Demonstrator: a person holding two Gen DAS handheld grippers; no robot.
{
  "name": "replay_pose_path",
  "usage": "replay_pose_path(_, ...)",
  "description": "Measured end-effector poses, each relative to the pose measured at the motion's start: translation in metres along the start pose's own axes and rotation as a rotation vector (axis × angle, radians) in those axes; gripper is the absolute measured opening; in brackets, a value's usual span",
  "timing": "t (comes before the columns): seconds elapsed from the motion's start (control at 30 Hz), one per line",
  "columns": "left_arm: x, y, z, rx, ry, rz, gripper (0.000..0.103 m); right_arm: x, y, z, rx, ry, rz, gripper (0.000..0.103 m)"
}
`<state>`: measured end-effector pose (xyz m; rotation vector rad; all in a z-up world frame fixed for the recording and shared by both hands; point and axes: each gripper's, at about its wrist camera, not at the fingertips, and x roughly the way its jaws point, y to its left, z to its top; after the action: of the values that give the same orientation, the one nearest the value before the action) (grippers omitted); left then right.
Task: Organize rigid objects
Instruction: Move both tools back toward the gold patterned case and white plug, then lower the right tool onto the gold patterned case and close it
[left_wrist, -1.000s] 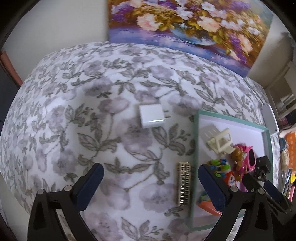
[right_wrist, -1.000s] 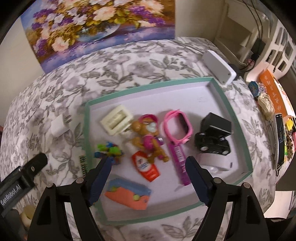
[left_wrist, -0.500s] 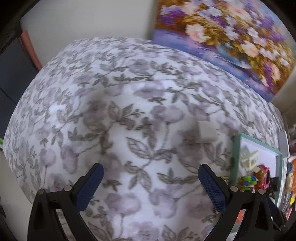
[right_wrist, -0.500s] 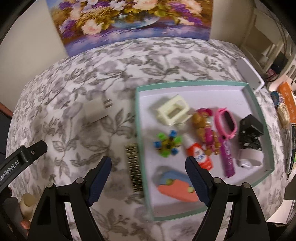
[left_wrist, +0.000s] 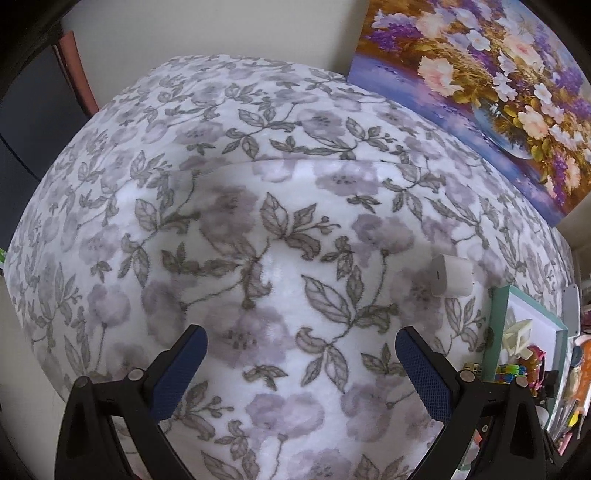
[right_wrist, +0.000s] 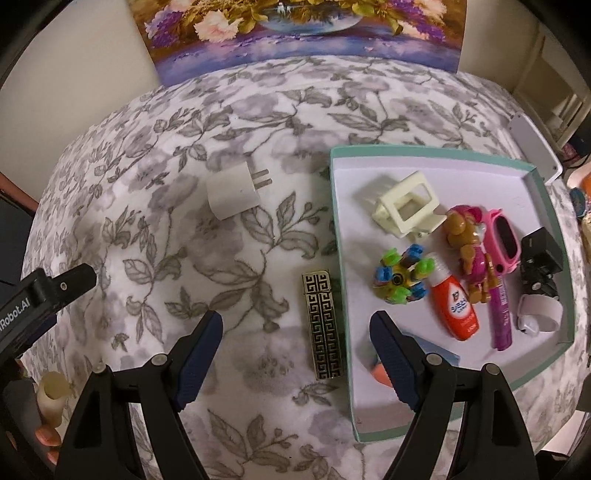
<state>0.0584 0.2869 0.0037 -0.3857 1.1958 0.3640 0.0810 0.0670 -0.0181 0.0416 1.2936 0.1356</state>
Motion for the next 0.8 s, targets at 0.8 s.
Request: replay_pose_path(0.8,0.022,0.006,0.003,-0.015,0.078,-0.084,0.103,0.017,0.012,0.001,-0.066,0.032,0.099,0.08)
